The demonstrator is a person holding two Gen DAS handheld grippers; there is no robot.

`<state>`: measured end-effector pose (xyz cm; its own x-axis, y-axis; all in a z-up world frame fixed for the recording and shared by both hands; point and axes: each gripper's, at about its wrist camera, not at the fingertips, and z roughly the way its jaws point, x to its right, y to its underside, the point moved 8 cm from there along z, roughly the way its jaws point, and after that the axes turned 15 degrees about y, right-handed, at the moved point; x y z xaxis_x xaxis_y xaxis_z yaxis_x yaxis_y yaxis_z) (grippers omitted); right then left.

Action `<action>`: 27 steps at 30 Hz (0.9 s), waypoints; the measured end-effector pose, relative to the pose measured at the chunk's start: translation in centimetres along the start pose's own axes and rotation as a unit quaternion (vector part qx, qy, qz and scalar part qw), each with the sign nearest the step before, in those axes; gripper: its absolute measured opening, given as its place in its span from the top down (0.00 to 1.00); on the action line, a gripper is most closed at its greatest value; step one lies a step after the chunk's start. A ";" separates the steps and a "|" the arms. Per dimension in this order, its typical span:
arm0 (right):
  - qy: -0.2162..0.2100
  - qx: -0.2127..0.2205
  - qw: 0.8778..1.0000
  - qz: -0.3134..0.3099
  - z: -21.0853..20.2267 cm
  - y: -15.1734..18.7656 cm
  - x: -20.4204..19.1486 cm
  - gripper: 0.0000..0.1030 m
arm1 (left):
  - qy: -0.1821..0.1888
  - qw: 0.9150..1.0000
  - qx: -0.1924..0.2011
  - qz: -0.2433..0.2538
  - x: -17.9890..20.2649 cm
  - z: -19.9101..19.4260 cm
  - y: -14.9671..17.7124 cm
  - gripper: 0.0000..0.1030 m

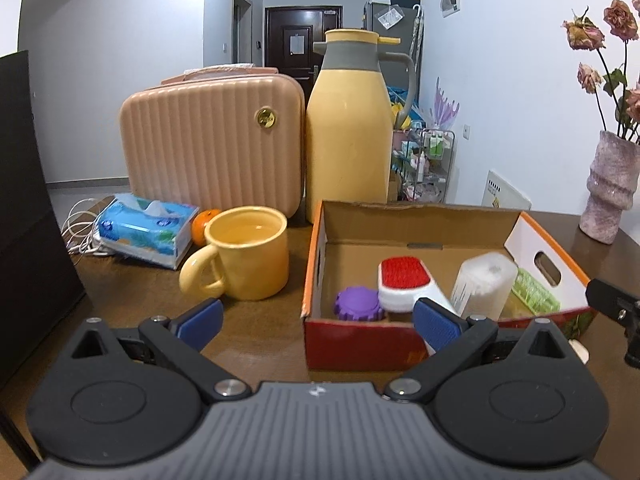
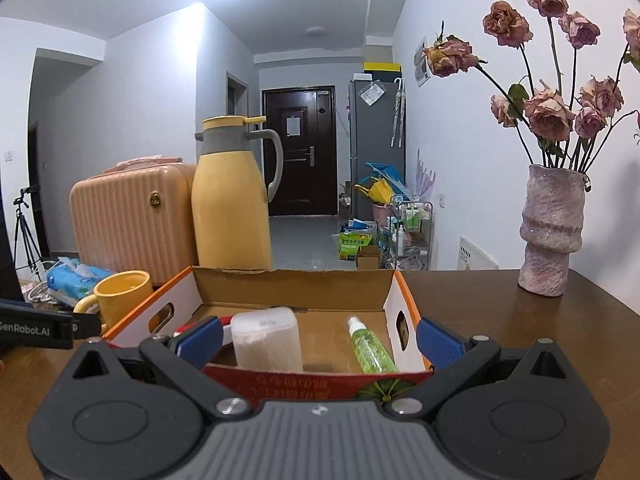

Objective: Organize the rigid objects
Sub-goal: 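Withdraw both tools from the box back over the small items on the table, then grasp the blue-rimmed white lid with the left tool while the right tool grasps the blue cap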

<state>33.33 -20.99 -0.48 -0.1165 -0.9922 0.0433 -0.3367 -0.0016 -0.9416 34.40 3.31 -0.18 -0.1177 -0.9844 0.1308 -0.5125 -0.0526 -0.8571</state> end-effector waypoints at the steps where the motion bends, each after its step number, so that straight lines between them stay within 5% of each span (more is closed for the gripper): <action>1: -0.001 -0.001 1.000 -0.002 -0.2 0.2 0.0 0.00 | 0.000 1.000 -0.003 0.001 -0.2 -0.1 0.3 0.00; 27: -0.009 -0.056 0.998 -0.023 -2.2 6.9 0.2 0.00 | -0.001 0.996 -0.083 0.012 -1.8 -1.3 8.1 0.00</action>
<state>28.92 -20.91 -6.19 -0.0815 -0.9936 0.0776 -0.4437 -0.0335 -0.8955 29.42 4.90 -6.71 -0.1290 -0.9855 0.1102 -0.6429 -0.0015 -0.7659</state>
